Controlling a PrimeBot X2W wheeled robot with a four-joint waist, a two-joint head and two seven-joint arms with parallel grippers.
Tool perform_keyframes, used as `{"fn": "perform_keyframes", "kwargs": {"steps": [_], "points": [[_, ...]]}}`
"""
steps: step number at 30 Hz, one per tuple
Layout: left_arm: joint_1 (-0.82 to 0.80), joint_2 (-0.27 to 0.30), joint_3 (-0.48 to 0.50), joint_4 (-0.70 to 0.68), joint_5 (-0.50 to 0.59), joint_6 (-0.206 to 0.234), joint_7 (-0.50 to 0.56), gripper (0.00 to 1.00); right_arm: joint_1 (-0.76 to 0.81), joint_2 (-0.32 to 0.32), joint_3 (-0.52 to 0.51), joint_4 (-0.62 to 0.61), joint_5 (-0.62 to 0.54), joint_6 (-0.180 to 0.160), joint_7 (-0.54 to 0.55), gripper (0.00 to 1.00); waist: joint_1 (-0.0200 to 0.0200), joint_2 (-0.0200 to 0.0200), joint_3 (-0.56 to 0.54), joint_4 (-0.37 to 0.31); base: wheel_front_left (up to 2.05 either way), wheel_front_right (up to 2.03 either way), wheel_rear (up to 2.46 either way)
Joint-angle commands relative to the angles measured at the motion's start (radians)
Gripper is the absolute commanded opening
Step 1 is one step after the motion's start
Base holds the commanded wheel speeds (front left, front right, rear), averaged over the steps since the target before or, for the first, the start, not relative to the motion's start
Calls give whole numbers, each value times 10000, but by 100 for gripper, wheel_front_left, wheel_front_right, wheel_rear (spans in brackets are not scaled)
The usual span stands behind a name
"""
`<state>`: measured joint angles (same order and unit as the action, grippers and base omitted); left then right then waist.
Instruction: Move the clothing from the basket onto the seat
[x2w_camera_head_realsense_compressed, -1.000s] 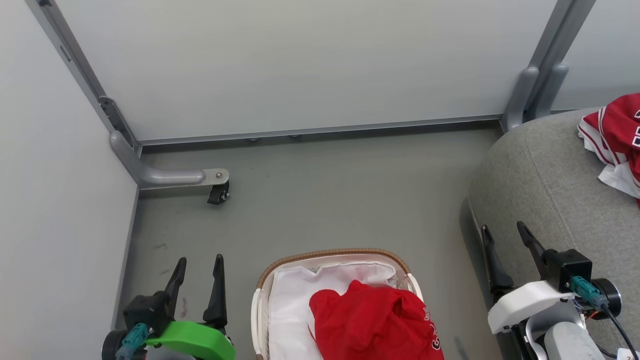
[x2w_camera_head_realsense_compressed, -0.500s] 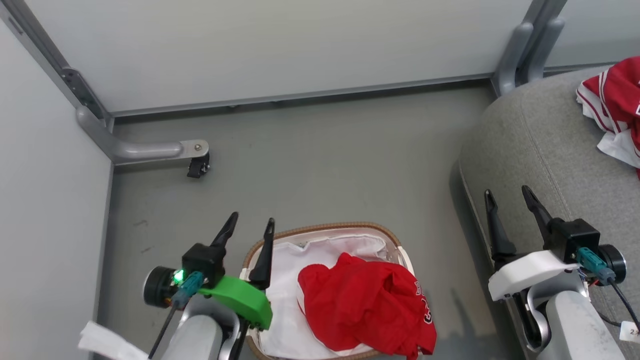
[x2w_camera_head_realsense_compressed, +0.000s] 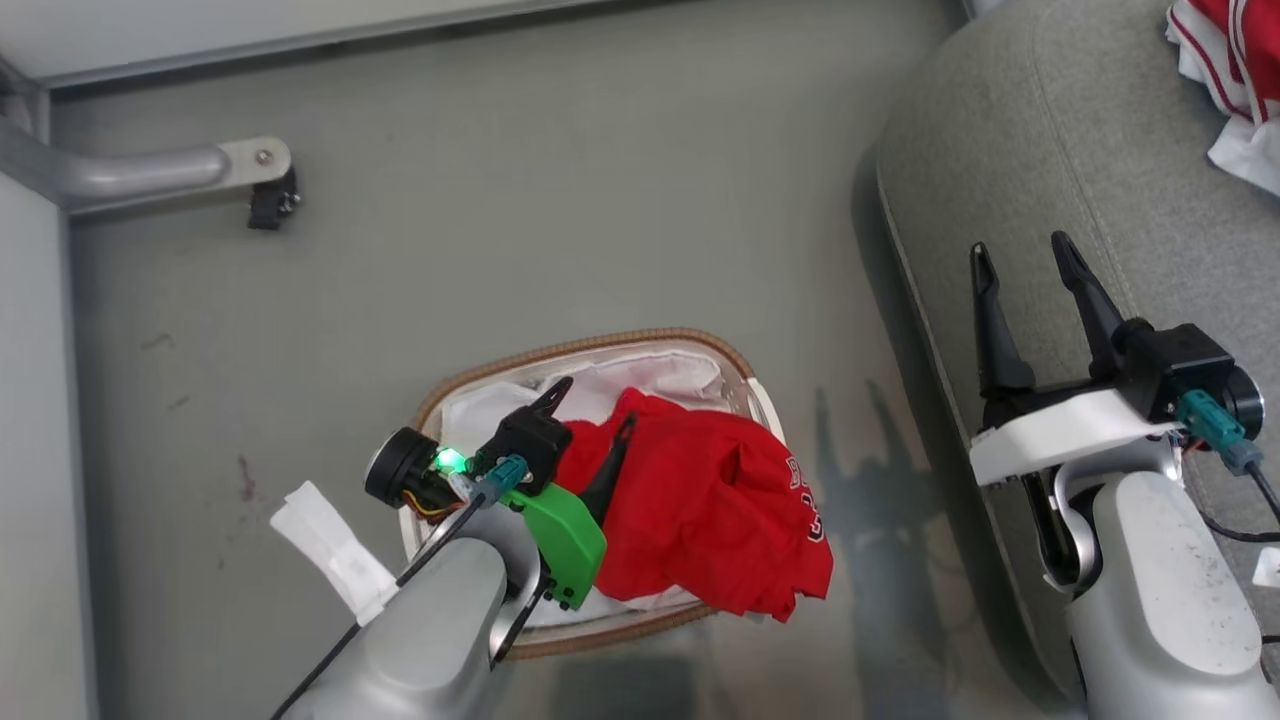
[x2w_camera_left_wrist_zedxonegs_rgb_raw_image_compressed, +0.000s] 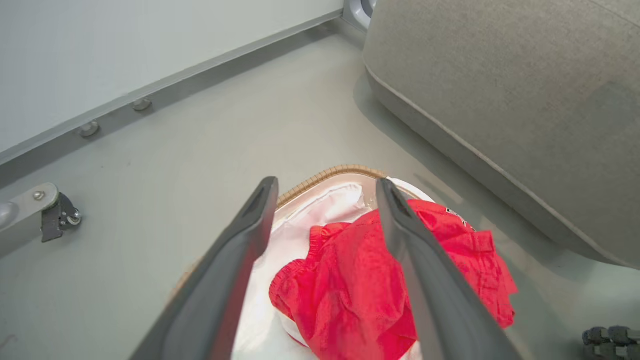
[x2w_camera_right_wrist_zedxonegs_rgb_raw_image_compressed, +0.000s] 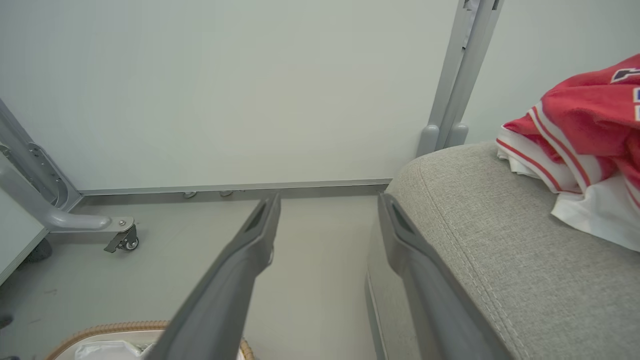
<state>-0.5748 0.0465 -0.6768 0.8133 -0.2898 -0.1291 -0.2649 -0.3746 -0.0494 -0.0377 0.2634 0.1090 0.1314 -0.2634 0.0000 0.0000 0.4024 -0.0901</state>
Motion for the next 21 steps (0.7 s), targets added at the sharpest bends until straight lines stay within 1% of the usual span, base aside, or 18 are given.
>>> {"fn": "perform_keyframes", "kwargs": {"steps": [1, 5, 9, 13, 21], "points": [[-386, 72, -226, 306, -40, -25, 9, 100, -222, -19, 28, -99, 143, -14, -22, 100, 0, 0, 1515, -1011, 0, 0, 0], [-1041, 86, -1175, 1433, -328, -25, 49, 100, -630, -18, 234, -265, 437, -14, -22, 100, 0, 0, 2377, -1470, 0, 0, 0], [-1579, 193, -1930, 2143, -670, -24, 154, 100, -946, -15, 491, -445, 759, -14, -22, 100, 0, 0, 3075, -1865, 0, 0, 0], [-1887, 320, -2388, 2623, -1134, -24, 195, 100, -1128, -15, 689, -599, 1037, -14, -22, 100, 0, 0, 3632, -2183, 0, 0, 0], [-2532, 721, -2956, 3234, -1743, -25, 233, 100, -1355, -12, 946, -864, 1473, -14, -22, 100, 0, 0, 4502, -2638, 0, 0, 0]]}}
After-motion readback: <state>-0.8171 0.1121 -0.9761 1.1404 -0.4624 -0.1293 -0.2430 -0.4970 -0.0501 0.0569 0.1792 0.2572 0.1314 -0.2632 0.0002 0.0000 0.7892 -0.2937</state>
